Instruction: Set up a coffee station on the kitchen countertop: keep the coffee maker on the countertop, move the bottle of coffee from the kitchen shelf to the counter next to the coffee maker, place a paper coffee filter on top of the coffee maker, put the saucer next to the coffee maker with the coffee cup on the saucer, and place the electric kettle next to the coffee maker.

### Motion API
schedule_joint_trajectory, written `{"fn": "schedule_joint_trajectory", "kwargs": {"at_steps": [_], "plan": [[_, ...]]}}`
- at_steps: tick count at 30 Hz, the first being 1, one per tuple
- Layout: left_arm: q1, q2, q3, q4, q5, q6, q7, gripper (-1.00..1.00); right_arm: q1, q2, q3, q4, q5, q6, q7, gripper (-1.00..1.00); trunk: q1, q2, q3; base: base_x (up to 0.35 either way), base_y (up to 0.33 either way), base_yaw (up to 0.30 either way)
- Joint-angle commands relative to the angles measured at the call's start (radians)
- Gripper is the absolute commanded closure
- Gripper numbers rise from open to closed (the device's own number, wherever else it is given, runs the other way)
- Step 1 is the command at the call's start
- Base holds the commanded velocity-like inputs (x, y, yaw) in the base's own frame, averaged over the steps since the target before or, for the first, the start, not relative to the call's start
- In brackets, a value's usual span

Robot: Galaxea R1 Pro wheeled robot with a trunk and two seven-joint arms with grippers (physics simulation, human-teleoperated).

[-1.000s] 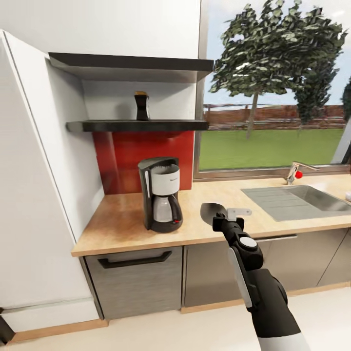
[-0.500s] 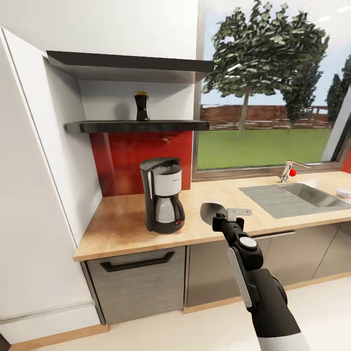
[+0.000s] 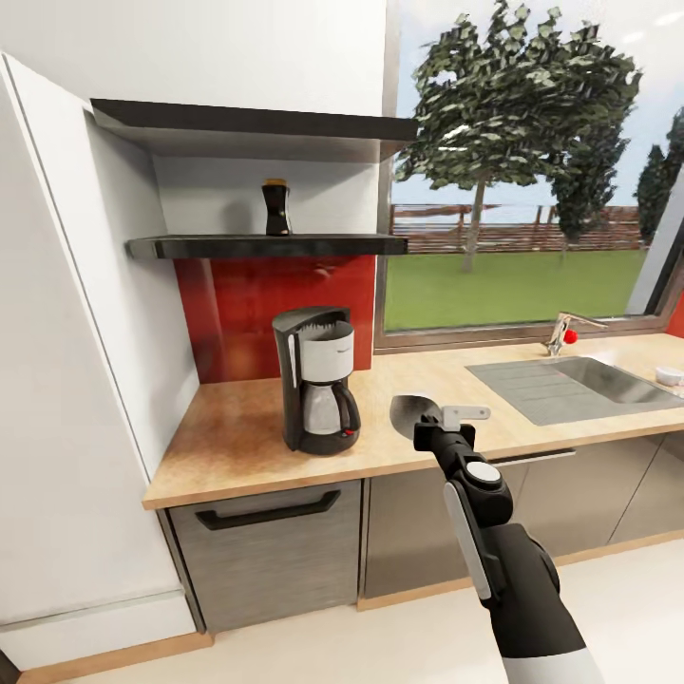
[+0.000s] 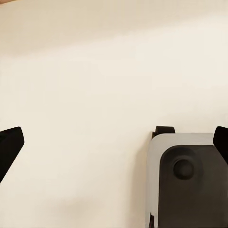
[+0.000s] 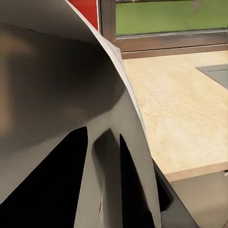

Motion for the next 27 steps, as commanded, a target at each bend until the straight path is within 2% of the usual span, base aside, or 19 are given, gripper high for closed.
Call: {"fn": "schedule_joint_trajectory", "kwargs": {"at_steps": [1,16,18,21,24,27], "plan": [[0.000,0.000,0.002,0.001,0.002,-0.003,-0.001,-1.00,0.000,0.000,0.001,0.000,0.000,0.005,-0.005,1.00,0.000,-0.001,0.000,0.000,0.000,0.000],[-0.002,0.004,0.004,0.006,0.003,0.017,-0.003,-1.00,-0.001,0.000,-0.003,0.005,-0.003,0.004,-0.004,1.00,0.000,-0.001,0.000,0.000,0.000,0.000],[-0.001,0.010,0.004,0.017,0.004,0.033,-0.002,-1.00,-0.001,0.000,-0.004,0.007,-0.024,0.005,-0.003,1.00,0.000,-0.001,0.000,0.000,0.000,0.000],[0.000,0.024,0.002,0.037,0.004,0.084,-0.002,-1.00,-0.022,0.000,-0.004,0.008,-0.088,0.008,-0.004,1.00,0.000,-0.001,0.000,0.000,0.000,0.000],[0.000,0.026,-0.002,0.044,0.003,0.126,-0.002,-1.00,-0.090,0.000,-0.005,0.012,-0.143,0.031,-0.006,1.00,0.000,-0.001,0.000,0.000,0.000,0.000],[0.000,0.028,-0.003,0.047,0.004,0.139,-0.002,-1.00,-0.185,0.000,-0.005,0.029,-0.164,0.107,-0.007,1.00,0.000,-0.001,0.000,0.000,0.000,0.000]]}}
